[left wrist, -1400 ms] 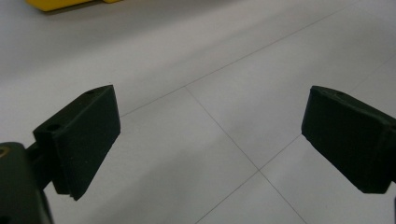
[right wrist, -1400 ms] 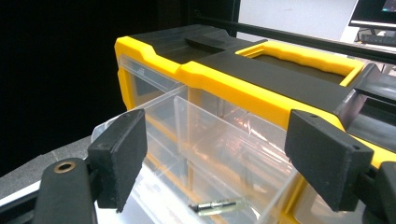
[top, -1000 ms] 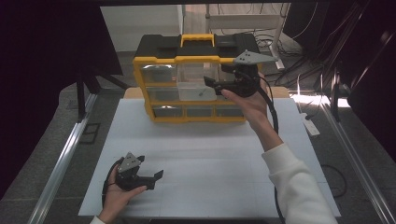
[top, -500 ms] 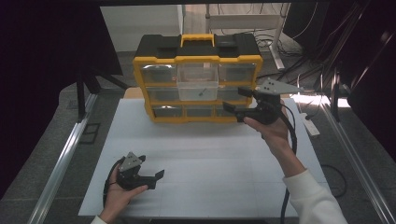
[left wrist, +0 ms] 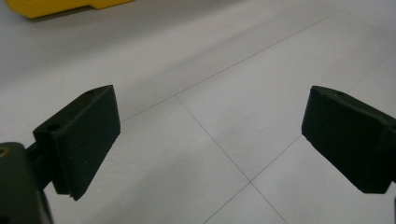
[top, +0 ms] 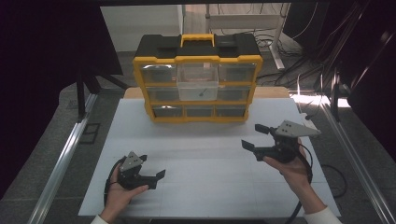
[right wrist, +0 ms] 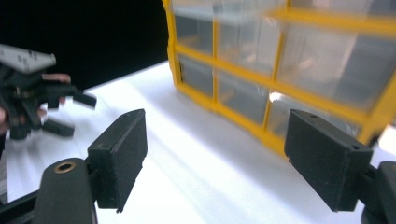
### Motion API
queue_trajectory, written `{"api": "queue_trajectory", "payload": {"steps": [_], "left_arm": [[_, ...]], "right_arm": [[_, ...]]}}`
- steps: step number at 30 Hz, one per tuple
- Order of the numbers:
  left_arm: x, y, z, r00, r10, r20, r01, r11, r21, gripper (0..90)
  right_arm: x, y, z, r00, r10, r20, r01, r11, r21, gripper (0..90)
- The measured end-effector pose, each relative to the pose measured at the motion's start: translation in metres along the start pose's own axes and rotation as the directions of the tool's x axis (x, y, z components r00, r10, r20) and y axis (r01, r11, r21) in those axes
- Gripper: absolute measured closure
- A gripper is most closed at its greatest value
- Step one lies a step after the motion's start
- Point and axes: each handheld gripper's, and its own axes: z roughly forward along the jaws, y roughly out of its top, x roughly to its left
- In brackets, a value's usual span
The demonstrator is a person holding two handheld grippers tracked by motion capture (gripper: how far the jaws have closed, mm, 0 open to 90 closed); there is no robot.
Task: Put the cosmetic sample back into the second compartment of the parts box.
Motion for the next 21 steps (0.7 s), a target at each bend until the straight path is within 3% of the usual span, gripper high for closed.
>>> {"api": "queue_trajectory", "payload": {"steps": [10, 15, 21], "left_arm": [[0.001, 0.001, 0.0, 1.0, -0.008, -0.002, 0.008, 1.0, 0.002, 4.9], [0.001, 0.001, 0.001, 1.0, -0.008, -0.005, 0.008, 0.9999, 0.007, 4.9], [0.001, 0.001, 0.002, 1.0, -0.005, -0.004, 0.005, 0.9999, 0.01, 4.9]], "right_arm": [[-0.007, -0.07, -0.017, 0.9968, 0.073, 0.032, -0.075, 0.994, 0.083, 21.4], [-0.013, -0.091, -0.021, 0.9929, 0.109, 0.049, -0.113, 0.99, 0.087, 21.7], [-0.018, -0.1, -0.022, 0.9896, 0.13, 0.061, -0.135, 0.986, 0.094, 21.6]]}}
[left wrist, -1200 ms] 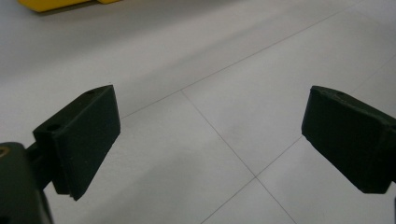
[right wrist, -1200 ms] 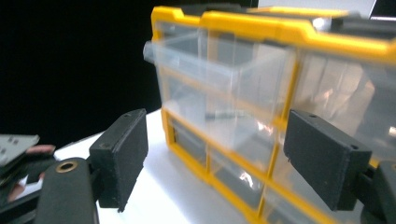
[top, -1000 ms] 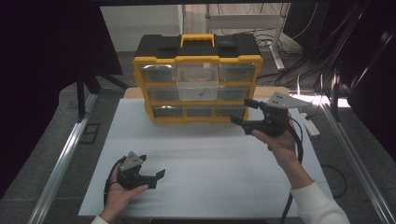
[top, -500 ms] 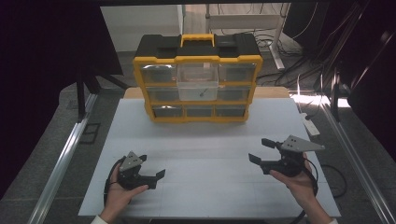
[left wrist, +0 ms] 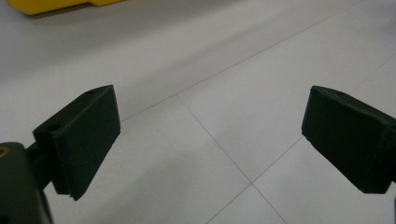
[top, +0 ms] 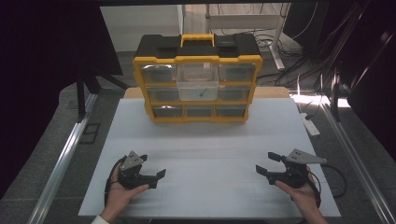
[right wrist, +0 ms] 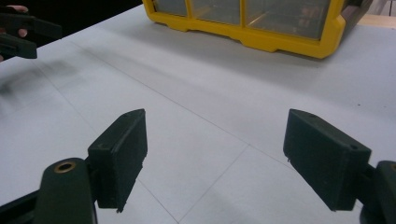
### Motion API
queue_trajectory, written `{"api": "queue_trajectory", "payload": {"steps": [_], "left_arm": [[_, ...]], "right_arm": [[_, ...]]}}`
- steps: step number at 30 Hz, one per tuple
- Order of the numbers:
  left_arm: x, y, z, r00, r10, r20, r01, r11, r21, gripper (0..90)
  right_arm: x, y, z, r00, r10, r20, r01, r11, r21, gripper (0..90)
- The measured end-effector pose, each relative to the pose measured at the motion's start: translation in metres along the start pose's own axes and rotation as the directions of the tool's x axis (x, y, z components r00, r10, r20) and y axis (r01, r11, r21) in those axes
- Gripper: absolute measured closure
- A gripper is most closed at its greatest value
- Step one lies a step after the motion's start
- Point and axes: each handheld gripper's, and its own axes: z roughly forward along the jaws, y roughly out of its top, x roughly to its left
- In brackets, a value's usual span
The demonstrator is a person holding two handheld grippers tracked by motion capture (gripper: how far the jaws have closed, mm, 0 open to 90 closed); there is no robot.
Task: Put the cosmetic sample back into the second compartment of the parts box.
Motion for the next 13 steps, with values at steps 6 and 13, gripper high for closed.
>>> {"api": "queue_trajectory", "payload": {"steps": [6, 13], "left_arm": [[0.0002, 0.0006, -0.0006, 1.0, -0.001, 0.004, 0.001, 1.0, -0.005, 4.9], [0.0, 0.0029, 0.0019, 1.0, -0.005, 0.007, 0.005, 1.0, -0.001, 4.8]], "right_arm": [[-0.0006, -0.0031, 0.0019, 0.9999, -0.014, 0.006, 0.014, 1.0, 0.009, 21.6], [-0.0022, -0.0038, 0.0025, 0.9999, -0.009, 0.01, 0.009, 1.0, 0.006, 21.5]]}}
